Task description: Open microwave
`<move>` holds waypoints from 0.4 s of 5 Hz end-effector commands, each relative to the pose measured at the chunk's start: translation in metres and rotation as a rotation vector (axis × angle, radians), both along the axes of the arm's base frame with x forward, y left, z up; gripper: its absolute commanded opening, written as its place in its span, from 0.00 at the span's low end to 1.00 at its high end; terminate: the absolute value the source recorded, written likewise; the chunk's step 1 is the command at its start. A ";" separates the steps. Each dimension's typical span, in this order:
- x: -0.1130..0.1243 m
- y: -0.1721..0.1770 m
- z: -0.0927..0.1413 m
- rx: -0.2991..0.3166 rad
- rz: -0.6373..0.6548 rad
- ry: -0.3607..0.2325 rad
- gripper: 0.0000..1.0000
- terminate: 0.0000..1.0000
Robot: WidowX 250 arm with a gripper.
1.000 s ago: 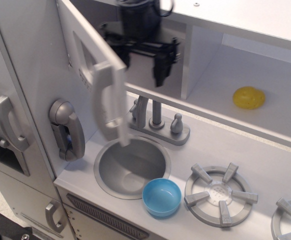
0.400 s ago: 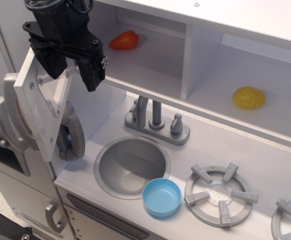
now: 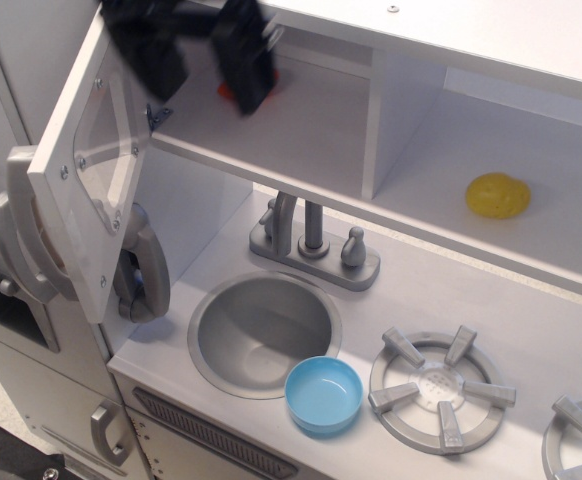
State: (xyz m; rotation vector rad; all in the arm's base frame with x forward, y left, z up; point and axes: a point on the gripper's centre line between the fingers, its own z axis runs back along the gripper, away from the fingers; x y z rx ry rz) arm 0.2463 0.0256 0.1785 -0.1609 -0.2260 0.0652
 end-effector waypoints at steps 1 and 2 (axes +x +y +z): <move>0.013 0.011 0.031 0.047 0.042 -0.011 1.00 0.00; 0.013 0.011 0.031 0.047 0.042 -0.011 1.00 1.00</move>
